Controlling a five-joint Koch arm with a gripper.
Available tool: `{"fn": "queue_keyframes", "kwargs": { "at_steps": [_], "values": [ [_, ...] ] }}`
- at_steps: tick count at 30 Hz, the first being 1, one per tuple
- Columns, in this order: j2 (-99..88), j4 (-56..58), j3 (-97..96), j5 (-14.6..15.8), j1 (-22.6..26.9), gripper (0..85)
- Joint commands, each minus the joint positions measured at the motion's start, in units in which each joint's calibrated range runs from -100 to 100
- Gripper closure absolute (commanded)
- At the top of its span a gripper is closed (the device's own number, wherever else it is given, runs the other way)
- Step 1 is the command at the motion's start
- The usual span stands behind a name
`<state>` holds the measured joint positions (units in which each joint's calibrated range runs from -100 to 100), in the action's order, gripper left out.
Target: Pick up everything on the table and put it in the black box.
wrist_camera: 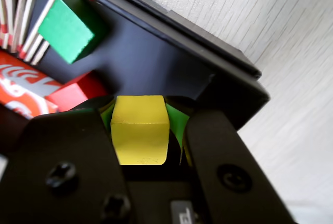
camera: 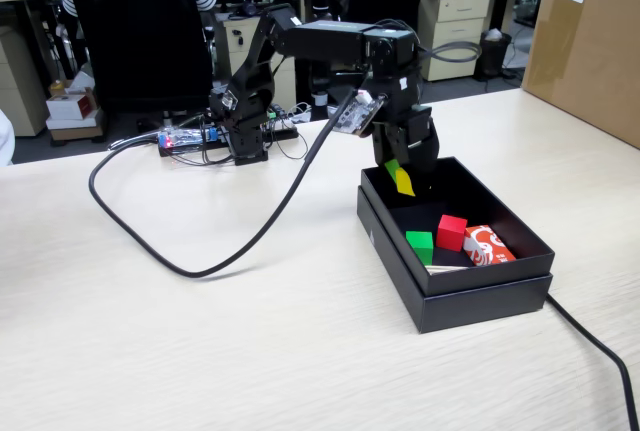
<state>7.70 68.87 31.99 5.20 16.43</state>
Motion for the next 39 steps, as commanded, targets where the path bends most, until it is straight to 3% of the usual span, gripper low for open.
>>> {"fn": "queue_keyframes", "kwargs": {
  "at_steps": [1, 5, 8, 11, 15, 20, 26, 31, 39],
  "values": [
    [0.2, -0.4, 0.4, -0.1, 0.4, 84.3],
    [1.8, -0.4, -0.7, -0.1, 0.4, 84.1],
    [3.3, -0.4, -1.3, -0.2, 0.4, 73.7],
    [4.5, -0.4, -1.4, -0.1, 0.4, 72.7],
    [5.2, -0.4, -1.7, -0.5, 0.4, 53.6],
    [3.8, -0.7, -1.4, -0.6, 0.4, 51.7],
    [-7.1, -0.9, -1.4, -0.8, 0.0, 39.9],
    [-23.5, -7.2, -1.6, -3.1, -1.9, 39.0],
    [-48.8, -7.6, -13.0, -4.6, -6.0, 38.6]
  ]
}}
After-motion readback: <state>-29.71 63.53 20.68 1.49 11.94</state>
